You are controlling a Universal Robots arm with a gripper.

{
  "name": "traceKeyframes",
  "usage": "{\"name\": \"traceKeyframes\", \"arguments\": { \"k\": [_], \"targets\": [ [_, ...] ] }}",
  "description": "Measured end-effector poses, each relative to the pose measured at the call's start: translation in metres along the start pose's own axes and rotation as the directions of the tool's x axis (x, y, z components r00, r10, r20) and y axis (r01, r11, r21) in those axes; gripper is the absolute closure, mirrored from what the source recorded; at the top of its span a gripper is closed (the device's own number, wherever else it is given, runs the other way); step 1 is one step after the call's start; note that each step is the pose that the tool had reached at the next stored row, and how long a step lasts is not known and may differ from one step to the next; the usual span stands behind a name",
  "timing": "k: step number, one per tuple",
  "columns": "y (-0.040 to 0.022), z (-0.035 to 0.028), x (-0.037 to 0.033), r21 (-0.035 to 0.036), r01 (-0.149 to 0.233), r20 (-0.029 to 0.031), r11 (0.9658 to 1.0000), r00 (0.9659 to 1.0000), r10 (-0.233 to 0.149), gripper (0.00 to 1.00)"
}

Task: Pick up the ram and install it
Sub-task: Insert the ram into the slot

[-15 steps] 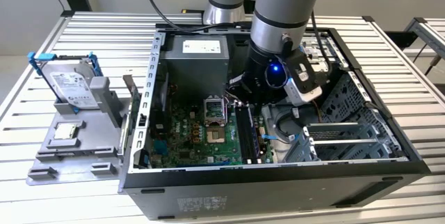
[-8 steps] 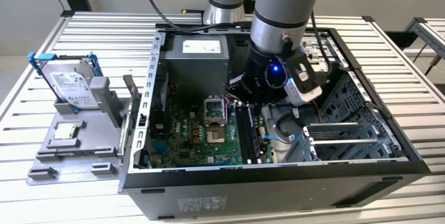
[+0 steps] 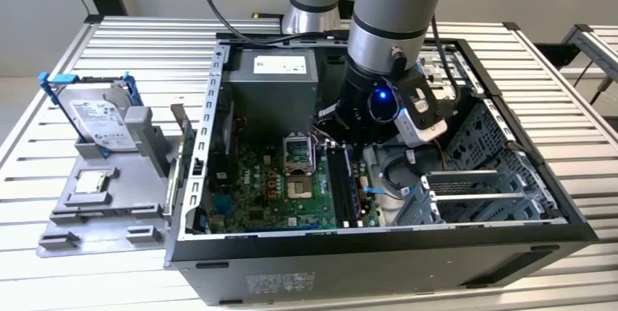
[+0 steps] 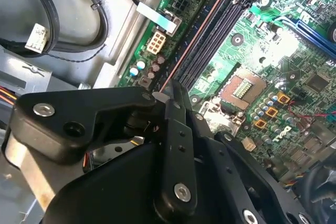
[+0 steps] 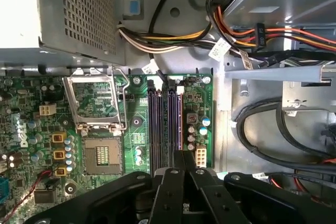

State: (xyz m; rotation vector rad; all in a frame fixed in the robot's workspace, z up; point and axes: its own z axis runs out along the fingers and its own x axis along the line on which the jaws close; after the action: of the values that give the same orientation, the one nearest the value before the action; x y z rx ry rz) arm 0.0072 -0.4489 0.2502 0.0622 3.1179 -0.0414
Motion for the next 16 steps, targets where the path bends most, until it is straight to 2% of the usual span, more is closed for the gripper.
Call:
{"name": "traceKeyframes", "arguments": {
  "k": [11, 14, 16],
  "targets": [
    [0.0, 0.0, 0.0004, 0.0, 0.004, 0.0001, 1.0, 1.0, -0.004, 1.0],
    [0.0, 0.0, 0.0004, -0.001, 0.045, 0.0012, 0.999, 0.999, -0.045, 1.0],
    [0.0, 0.0, 0.0004, -0.0018, 0.081, 0.0021, 0.9967, 0.9967, -0.081, 1.0]
  ]
}}
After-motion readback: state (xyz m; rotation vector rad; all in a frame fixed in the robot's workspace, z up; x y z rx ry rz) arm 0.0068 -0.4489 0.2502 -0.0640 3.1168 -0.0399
